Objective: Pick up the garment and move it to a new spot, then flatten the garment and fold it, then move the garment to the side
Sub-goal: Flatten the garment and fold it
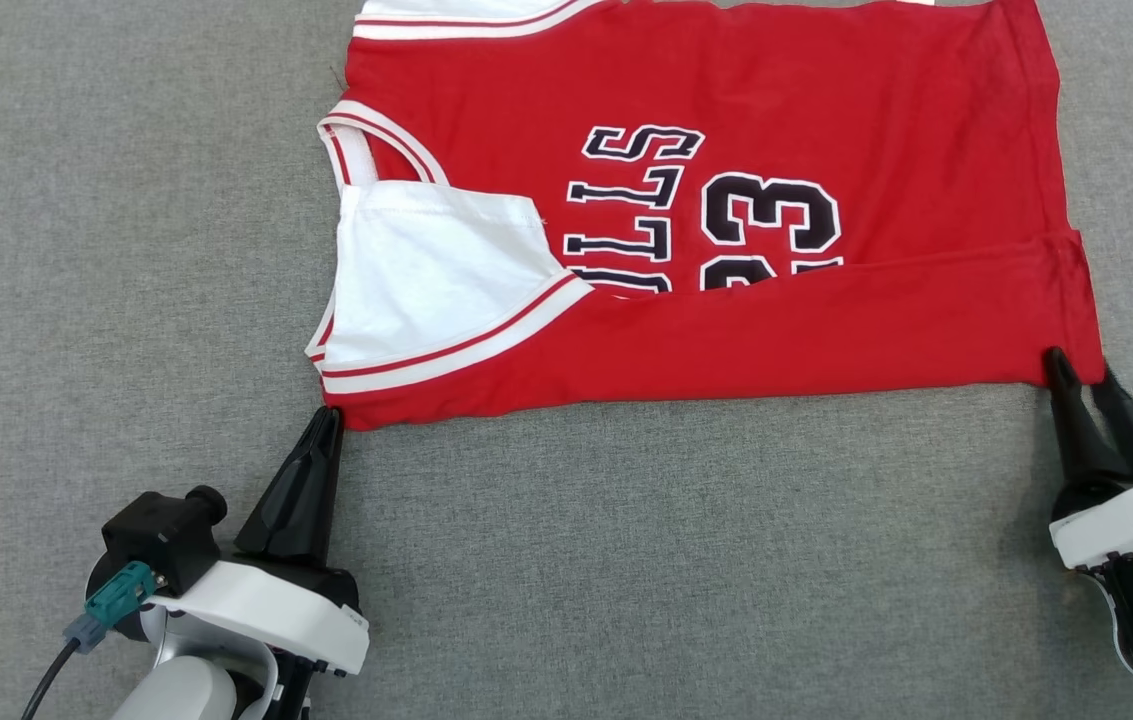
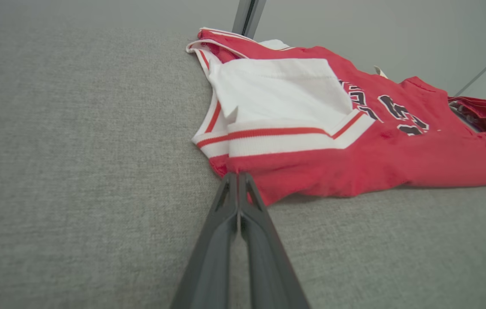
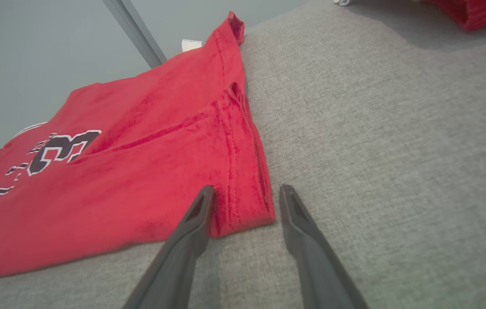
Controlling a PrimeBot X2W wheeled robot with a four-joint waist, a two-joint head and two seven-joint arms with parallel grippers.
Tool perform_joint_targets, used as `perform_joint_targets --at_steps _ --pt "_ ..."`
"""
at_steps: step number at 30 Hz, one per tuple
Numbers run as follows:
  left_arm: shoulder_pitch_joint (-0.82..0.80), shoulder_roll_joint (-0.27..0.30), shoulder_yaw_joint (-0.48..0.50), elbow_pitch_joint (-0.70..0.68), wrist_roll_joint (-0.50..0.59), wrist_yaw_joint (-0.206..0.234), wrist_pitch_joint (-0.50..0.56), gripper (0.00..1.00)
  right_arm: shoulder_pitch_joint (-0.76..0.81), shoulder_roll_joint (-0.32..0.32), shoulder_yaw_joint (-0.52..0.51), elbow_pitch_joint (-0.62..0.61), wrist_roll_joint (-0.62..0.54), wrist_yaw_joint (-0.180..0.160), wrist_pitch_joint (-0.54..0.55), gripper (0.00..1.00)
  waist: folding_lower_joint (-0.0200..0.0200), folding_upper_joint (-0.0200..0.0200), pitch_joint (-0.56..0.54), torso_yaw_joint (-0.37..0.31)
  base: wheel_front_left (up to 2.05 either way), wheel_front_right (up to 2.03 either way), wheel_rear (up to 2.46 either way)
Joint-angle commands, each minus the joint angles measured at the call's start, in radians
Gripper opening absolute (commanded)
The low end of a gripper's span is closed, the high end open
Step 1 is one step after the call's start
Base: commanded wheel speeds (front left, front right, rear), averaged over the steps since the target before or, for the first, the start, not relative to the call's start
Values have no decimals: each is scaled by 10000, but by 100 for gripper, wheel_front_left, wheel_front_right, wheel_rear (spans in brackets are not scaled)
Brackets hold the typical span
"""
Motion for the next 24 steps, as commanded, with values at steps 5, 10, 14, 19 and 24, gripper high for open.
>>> perform_joint_targets --at_steps 5,10,14,19,24 --pt "149 230 -104 -415 66 -62 127 0 177 -486 444 -349 489 -4 10 0 0 0 -174 86 0 0 0" --pt "475 469 -217 -1051 94 15 369 0 692 -928 326 -849 605 -6 2 0 0 0 -416 204 0 0 0" --pt "836 709 -358 -1614 74 143 758 0 1141 -1338 264 -1185 703 -6 0 0 0 0 -555 323 0 0 0" --pt "1379 962 -446 -2250 -63 318 1135 0 1611 -1726 198 -1638 852 -6 -1 0 0 0 -721 390 0 0 0" --pt "2181 1415 -516 -3304 -316 646 1834 0 2329 -2208 175 -2127 988 -6 -2 0 0 0 -846 496 0 0 0"
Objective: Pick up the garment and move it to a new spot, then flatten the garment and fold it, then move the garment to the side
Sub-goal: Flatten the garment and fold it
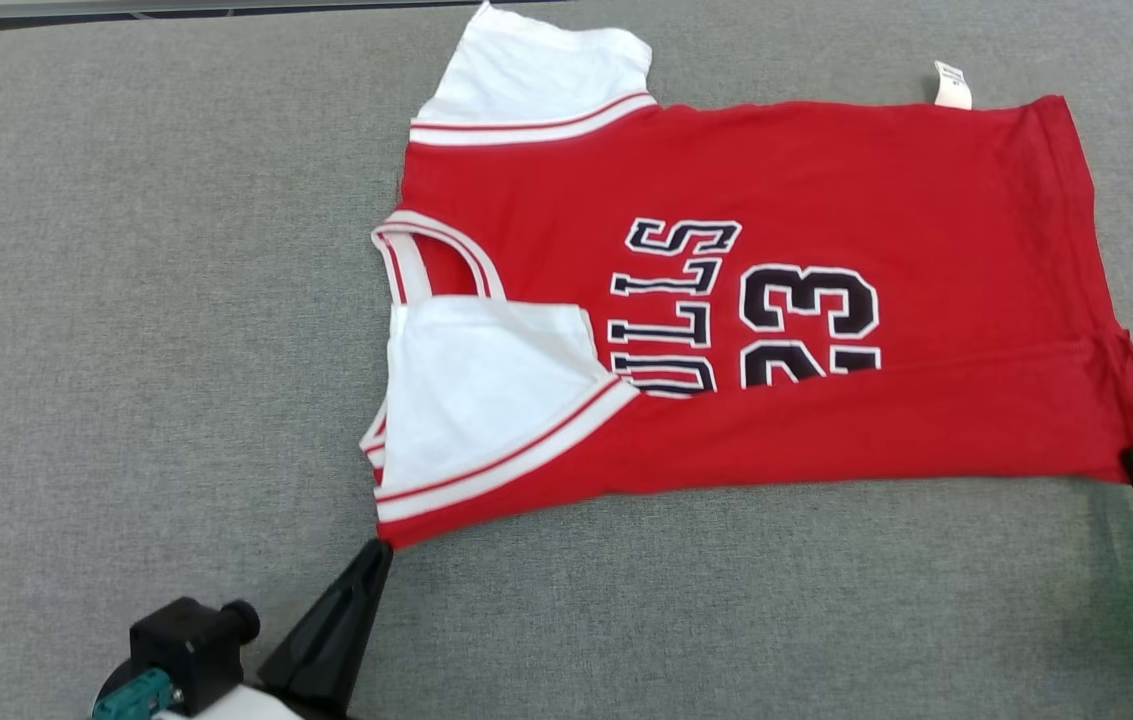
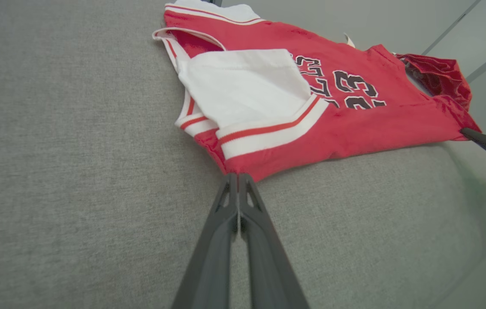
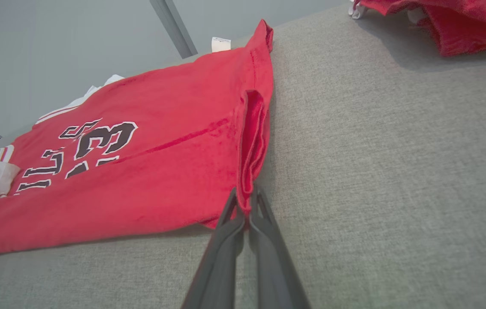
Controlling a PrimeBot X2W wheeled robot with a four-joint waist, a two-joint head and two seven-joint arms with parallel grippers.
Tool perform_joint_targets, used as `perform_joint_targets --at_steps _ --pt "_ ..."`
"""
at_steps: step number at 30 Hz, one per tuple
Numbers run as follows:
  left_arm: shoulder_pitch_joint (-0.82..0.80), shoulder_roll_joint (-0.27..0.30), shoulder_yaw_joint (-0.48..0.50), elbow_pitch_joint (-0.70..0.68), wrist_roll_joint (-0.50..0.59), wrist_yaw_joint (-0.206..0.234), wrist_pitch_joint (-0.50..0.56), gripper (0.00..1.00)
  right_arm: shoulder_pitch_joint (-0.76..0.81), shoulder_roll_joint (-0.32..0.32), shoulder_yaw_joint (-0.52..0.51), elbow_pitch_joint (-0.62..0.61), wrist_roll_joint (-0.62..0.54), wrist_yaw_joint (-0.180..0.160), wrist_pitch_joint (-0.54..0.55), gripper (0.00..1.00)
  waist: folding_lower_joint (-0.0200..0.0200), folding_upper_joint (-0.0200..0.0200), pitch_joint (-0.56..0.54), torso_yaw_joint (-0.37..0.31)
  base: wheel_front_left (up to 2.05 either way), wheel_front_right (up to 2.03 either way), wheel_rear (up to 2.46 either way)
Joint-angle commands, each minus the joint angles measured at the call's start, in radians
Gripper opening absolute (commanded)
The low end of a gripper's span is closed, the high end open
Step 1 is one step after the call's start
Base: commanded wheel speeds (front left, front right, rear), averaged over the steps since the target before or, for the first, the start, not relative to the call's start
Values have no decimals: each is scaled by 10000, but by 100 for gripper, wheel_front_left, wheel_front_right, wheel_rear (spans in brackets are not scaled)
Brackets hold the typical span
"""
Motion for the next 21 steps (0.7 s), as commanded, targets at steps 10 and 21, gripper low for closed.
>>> perform_joint_targets --at_steps 10,21 --pt "1228 811 -20 -1650 -343 751 1114 0 1600 -778 -536 -910 173 -6 -6 0 0 0 211 324 0 0 0" --pt "759 609 -113 -927 -132 692 997 0 1765 -807 -525 -986 108 -6 71 3 0 0 179 323 0 0 0"
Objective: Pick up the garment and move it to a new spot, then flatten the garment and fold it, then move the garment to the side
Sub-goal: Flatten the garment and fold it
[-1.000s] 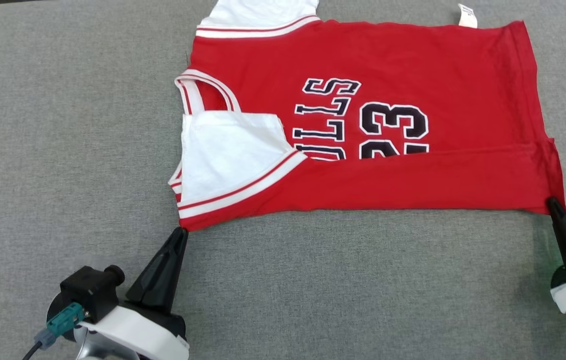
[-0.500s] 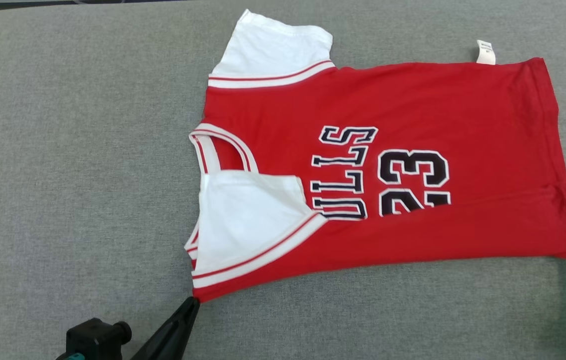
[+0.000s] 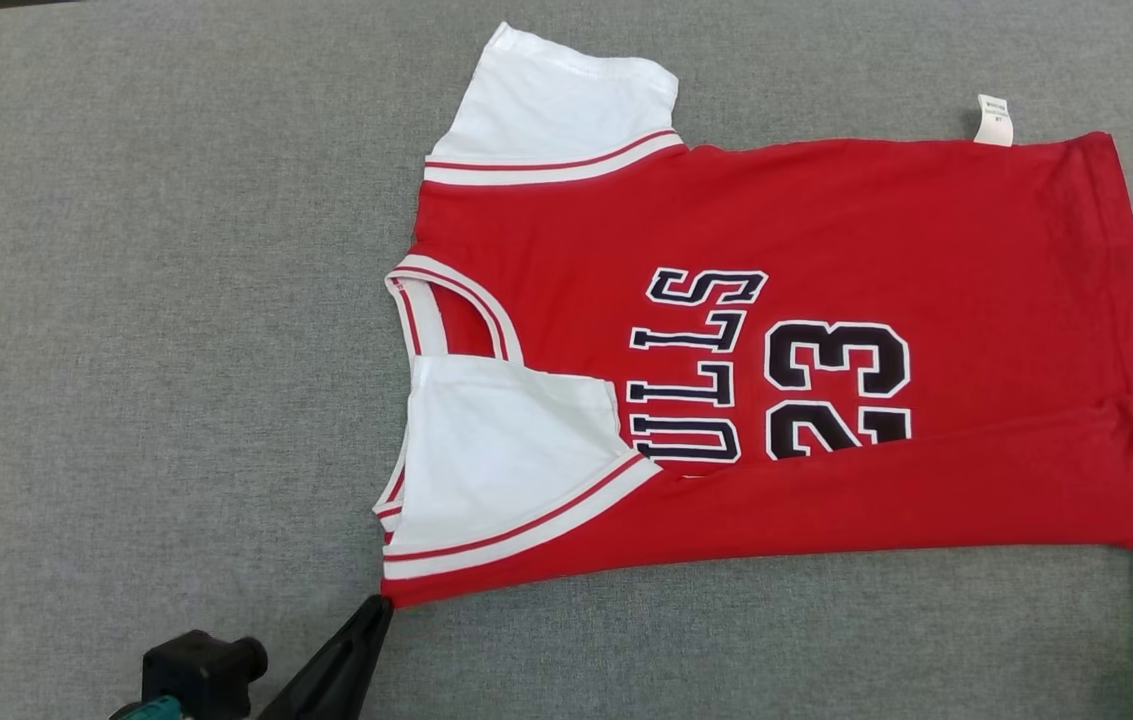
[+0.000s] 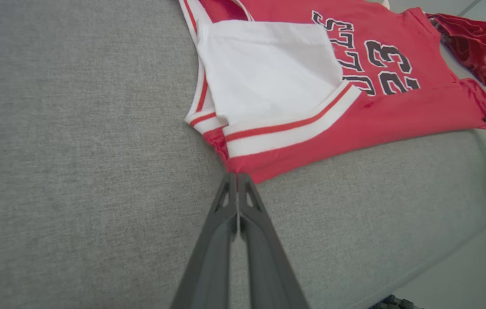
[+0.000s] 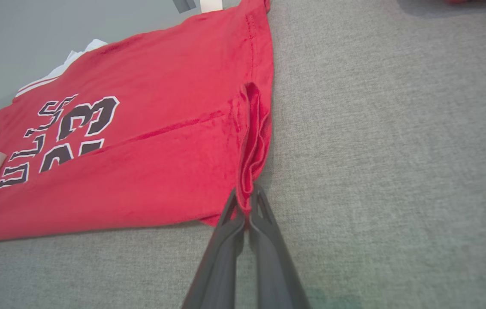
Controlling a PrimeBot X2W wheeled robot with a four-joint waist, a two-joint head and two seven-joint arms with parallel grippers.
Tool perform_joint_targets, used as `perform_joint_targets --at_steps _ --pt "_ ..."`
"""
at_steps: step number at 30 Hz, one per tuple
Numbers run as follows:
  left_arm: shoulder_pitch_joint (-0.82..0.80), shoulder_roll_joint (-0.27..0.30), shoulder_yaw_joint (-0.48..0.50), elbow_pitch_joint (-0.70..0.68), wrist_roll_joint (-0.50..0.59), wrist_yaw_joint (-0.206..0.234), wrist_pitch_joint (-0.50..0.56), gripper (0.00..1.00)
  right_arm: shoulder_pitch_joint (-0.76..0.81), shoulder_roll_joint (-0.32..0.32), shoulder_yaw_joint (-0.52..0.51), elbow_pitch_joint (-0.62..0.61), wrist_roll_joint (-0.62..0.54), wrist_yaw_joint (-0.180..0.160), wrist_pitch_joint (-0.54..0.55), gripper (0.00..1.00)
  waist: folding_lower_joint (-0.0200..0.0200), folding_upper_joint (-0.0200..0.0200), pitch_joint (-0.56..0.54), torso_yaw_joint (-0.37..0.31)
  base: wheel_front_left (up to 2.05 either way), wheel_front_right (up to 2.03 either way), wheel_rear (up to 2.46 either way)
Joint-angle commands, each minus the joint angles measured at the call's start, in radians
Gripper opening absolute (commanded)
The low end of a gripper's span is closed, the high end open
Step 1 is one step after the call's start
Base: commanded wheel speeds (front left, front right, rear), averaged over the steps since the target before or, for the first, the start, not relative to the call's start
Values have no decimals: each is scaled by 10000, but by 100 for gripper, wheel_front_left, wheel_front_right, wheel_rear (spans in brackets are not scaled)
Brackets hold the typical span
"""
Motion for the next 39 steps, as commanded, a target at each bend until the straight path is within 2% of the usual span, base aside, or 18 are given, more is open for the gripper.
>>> perform_joint_targets --at_steps 1,2,3,4,5,7,9,15,17,19,20,21,24,29,34,39 --pt "-233 -77 12 166 131 12 -128 0 -73 38 -56 93 -6 -6 0 20 0 -1 -21 -5 0 0 0" --pt "-298 -156 -27 307 175 35 -159 0 -102 58 -147 183 -39 -7 -11 99 0 -1 -38 -10 0 0 0" --pt "-345 -261 -66 466 156 62 -170 21 -119 82 -216 249 -114 -7 -23 100 0 -1 -50 -15 0 0 0" --pt "-429 -339 -91 597 138 65 -169 63 -113 99 -251 290 -173 -7 -34 100 0 -1 -60 -13 0 0 0" --pt "-535 -399 -84 720 161 86 -184 100 -97 123 -325 311 -244 -6 -46 100 0 -1 -71 -17 0 0 0" --pt "-646 -571 -86 909 105 129 -176 100 -44 200 -456 295 -386 -6 -67 100 0 -1 -88 -35 0 0 0" --pt "-629 -498 -79 987 33 184 -18 100 -4 209 -649 245 -566 -6 -78 100 0 -1 -105 -82 0 0 0" --pt "-1046 216 1165 293 164 841 -114 100 -199 736 -1578 -172 -1407 -6 -94 100 0 -1 -127 -233 0 0 0" --pt "-1605 520 1521 1 344 932 42 100 -342 1026 -1788 -360 -1769 -6 -95 100 0 -1 -40 -288 0 0 0" --pt "-2050 581 1624 -112 348 901 187 100 -428 1170 -1811 -441 -1933 -6 -96 100 0 -1 20 -305 0 0 0" --pt "-3273 791 1677 -153 436 699 737 100 -655 1389 -1814 -578 -2174 -6 -97 100 0 -1 201 -361 0 0 0" --pt "-3273 791 1677 -153 436 699 737 100 -655 1389 -1814 -578 -2174 -6 -97 100 0 -1 201 -361 0 0 0" --pt "-5346 805 1368 496 390 151 1850 100 -1099 1562 -1601 -720 -2431 -6 -98 100 0 -1 556 -549 0 0 0" --pt "-8857 257 679 2763 -206 -753 4231 100 -1969 1730 -1065 -793 -2648 -6 -99 100 0 -1 1218 -1114 0 0 0" --pt "-11377 45 137 5164 242 -1171 5641 100 -2872 2095 -315 -772 -2735 -6 -98 100 0 -1 1782 -2086 0 0 0" --pt "-12749 26 -269 7002 553 -1490 6564 100 -3282 2452 -39 -595 -2685 -6 -100 100 0 -1 2184 -2924 0 0 0"
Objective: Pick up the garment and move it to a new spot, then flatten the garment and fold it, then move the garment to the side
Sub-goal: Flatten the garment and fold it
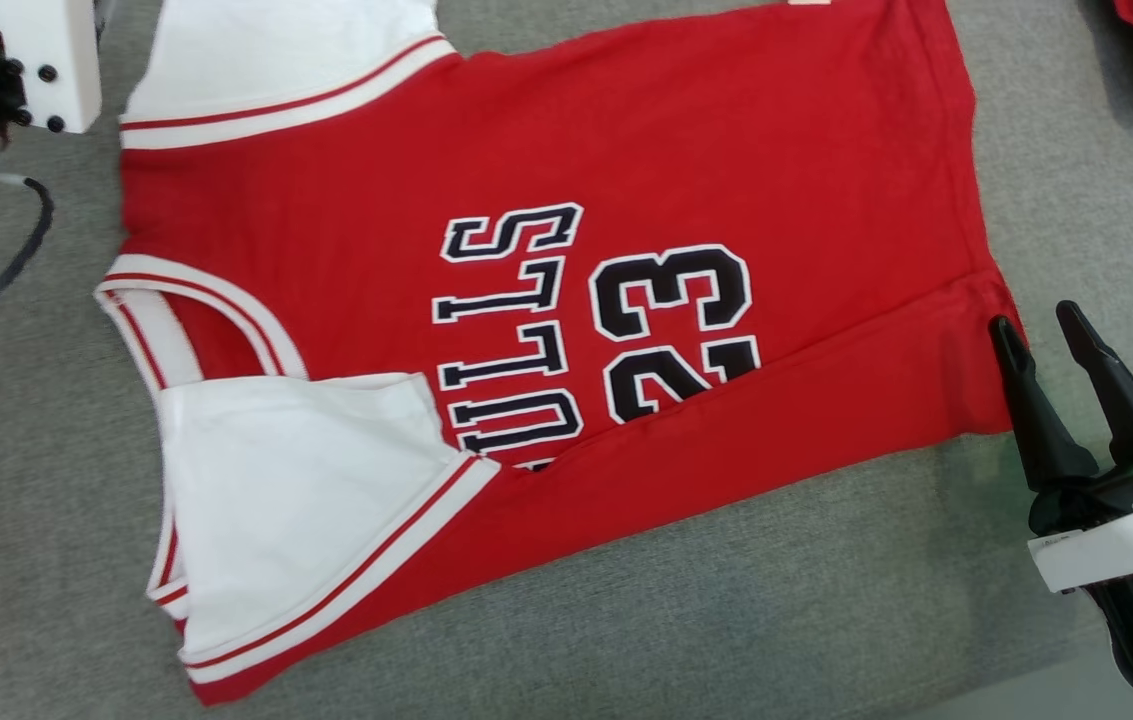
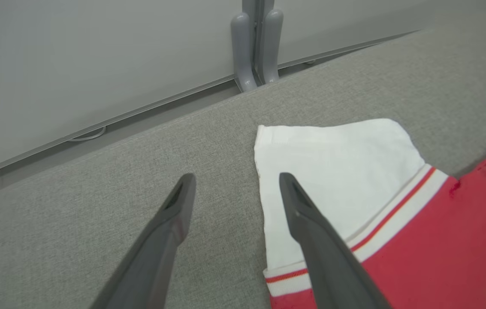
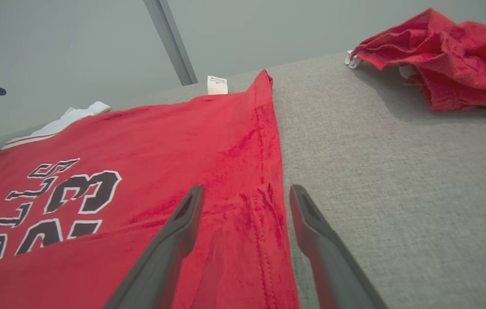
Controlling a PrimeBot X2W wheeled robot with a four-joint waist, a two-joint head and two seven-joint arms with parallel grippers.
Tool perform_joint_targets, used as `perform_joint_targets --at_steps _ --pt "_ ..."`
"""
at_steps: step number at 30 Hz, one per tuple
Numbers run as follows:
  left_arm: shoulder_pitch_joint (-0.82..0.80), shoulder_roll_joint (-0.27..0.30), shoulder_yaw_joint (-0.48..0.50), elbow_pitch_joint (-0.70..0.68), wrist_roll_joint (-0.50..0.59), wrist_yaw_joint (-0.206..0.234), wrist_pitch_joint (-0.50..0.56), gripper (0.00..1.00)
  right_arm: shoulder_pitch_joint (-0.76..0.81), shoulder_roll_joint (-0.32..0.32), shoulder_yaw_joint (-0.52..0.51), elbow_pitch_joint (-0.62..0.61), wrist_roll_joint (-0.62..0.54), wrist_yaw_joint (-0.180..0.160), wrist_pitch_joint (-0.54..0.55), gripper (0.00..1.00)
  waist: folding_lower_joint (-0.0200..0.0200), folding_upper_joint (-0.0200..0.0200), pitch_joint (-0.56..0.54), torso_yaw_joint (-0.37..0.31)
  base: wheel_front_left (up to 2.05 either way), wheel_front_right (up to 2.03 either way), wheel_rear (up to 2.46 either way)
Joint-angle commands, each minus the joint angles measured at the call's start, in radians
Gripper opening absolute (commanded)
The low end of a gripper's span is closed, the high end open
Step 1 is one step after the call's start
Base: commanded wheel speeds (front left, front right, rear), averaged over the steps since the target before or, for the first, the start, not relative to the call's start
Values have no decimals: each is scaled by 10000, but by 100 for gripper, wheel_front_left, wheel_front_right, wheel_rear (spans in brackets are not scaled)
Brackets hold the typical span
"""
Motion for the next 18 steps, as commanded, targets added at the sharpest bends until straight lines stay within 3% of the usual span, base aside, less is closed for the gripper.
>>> perform_joint_targets --at_steps 1,10,18 --pt "-420 74 -95 431 165 -106 188 100 -157 80 44 82 48 -6 -54 100 0 0 528 -719 0 0 0" --pt "-1580 240 -487 2251 649 -538 429 100 -341 393 253 224 66 -6 -55 100 0 0 978 -1424 0 0 0" --pt "-1927 451 -734 2790 990 -855 121 100 -353 540 287 224 35 -6 -55 100 0 0 1072 -1621 0 0 0"
